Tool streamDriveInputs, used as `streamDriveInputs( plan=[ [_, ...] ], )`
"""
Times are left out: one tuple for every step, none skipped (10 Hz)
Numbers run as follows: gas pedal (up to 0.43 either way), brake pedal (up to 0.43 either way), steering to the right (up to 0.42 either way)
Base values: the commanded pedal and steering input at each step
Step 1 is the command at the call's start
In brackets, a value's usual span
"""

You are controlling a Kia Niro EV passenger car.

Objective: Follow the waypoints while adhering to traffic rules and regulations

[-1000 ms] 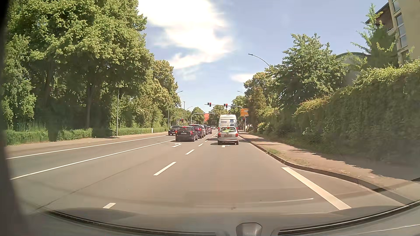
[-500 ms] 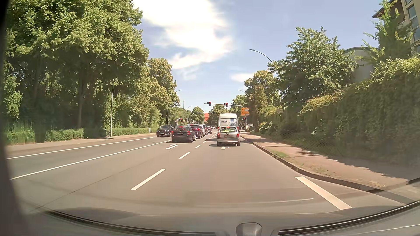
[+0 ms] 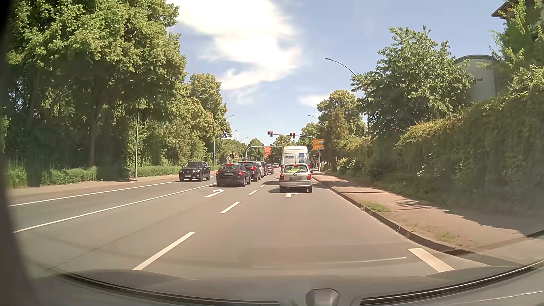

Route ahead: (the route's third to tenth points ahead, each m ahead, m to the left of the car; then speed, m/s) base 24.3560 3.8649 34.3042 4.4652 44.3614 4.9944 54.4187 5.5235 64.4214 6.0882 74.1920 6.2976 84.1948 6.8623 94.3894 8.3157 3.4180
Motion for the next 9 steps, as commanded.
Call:
streamDriveInputs(
  plan=[
    [0.0,0.006,0.004],
    [0.0,0.006,0.004],
    [0.0,0.012,0.004],
    [0.0,0.012,0.004],
    [0.0,0.018,0.004],
    [0.0,0.049,0.004],
    [0.0,0.067,0.004],
    [0.0,0.079,0.004],
    [0.0,0.098,0.004]
  ],
)
